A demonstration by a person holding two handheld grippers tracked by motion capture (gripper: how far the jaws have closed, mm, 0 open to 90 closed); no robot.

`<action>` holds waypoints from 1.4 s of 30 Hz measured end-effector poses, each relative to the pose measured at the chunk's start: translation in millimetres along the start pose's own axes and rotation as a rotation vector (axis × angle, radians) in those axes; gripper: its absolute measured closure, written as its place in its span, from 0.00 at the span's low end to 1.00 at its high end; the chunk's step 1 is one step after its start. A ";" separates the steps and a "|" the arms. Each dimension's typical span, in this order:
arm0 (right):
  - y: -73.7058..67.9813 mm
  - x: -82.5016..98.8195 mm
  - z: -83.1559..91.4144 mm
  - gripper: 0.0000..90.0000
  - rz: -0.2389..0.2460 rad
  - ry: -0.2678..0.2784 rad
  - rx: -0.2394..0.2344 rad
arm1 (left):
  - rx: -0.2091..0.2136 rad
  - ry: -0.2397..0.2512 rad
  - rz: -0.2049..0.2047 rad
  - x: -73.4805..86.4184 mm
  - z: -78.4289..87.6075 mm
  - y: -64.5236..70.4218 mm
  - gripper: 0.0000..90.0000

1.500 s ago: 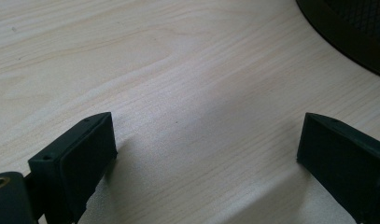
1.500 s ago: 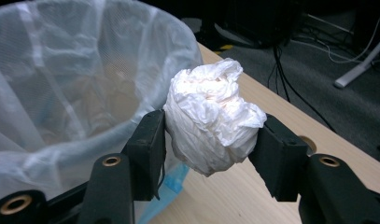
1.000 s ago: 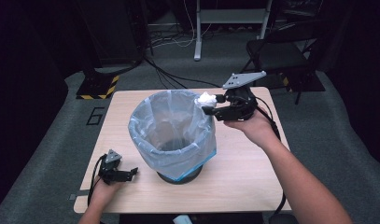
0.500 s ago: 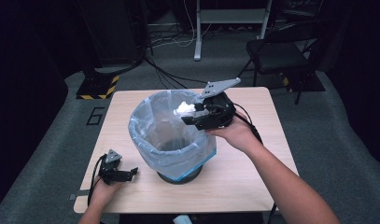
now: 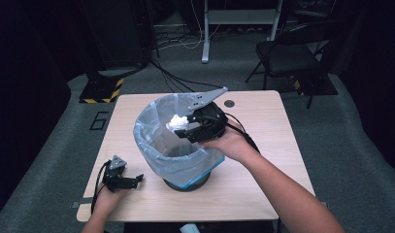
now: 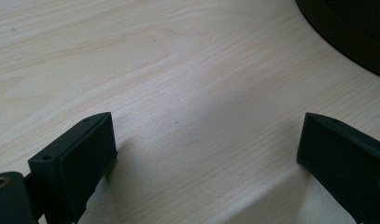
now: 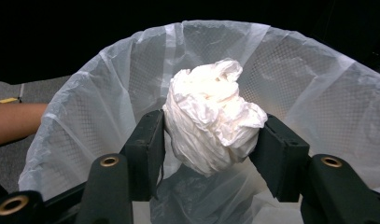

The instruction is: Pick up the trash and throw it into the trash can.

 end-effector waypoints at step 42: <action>27.9 37.1 68.3 0.39 -0.075 0.056 0.154 | 0.007 0.001 -0.003 -1.9 -2.1 0.3 0.05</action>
Point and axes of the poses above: each handheld gripper's, and its own axes: z roughly backward along the jaws, x roughly out of its underside, y roughly to its right, the point moved 2 cm from there along -z, roughly forward along the jaws, and after that the axes turned 3 degrees about z, right-handed, at the moved point
